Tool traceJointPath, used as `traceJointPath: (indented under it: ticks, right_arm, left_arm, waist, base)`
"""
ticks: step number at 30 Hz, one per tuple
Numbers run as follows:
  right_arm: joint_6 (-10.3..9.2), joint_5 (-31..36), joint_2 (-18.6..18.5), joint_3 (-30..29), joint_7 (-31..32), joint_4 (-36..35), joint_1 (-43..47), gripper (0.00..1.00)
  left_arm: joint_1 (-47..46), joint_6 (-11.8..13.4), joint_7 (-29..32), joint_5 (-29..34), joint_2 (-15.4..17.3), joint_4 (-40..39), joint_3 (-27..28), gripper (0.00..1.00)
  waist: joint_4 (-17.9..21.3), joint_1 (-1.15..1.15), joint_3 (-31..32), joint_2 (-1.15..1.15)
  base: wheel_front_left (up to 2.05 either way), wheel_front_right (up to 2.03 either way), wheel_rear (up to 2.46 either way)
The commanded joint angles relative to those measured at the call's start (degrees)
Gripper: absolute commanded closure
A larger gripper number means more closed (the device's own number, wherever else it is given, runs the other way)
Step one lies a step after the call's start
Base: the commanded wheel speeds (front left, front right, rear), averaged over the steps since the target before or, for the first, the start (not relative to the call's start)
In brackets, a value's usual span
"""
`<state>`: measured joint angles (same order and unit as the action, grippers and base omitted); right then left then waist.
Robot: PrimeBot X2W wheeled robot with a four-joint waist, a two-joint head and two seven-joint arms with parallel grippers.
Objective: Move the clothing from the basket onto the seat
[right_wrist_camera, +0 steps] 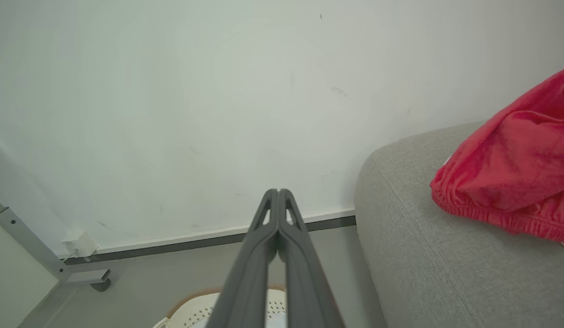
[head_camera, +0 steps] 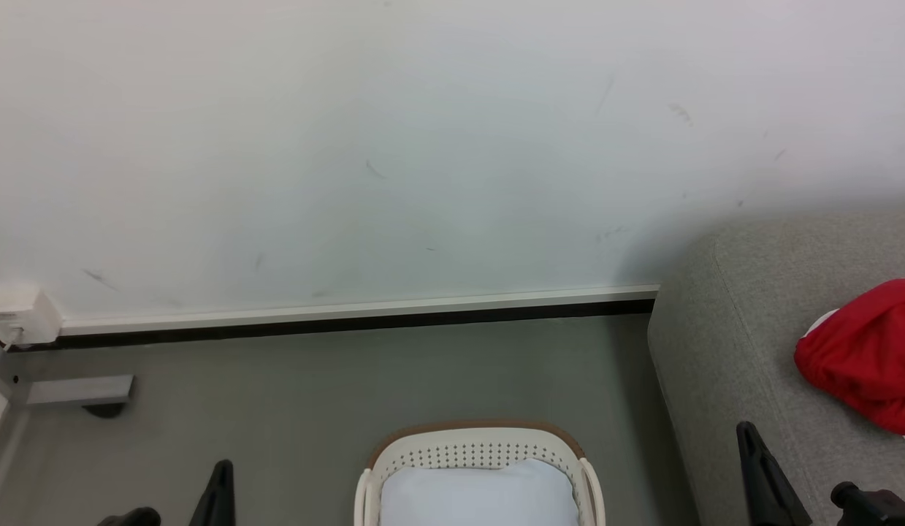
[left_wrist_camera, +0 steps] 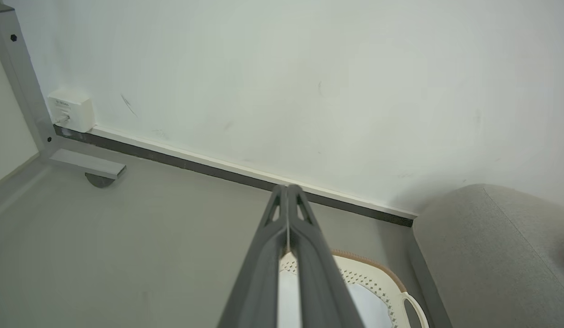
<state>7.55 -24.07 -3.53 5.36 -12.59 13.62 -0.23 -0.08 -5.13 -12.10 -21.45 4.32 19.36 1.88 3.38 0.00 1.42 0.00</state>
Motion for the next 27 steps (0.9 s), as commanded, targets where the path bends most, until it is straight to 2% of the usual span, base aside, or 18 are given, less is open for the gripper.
traceJointPath:
  ticks: [1,9,27]
  right_arm:
    - [-0.01,-1.94,-0.34,-0.36,0.21,-0.73,-1.39,1.0]
    - [-0.02,-10.8,-0.6,-1.37,2.22,-0.61,-2.06,1.0]
    - [-0.03,-25.04,-0.87,-3.2,5.67,-0.46,-3.12,1.0]
  left_arm:
    - [-1.43,-0.25,0.4,-2.08,0.27,-1.19,0.54,1.0]
    - [-1.94,-0.52,2.55,-10.89,0.06,-1.94,0.88,1.0]
    - [-3.01,-1.0,6.32,-25.2,-0.28,-2.88,1.77,1.0]
  waist:
    - [-0.03,0.0,-0.01,0.0]
    - [-0.29,0.0,-0.14,0.0]
    - [-0.79,0.0,-0.37,0.0]
  base:
    - [0.0,0.0,0.0]
    - [0.0,0.0,0.0]
    - [0.0,0.0,0.0]
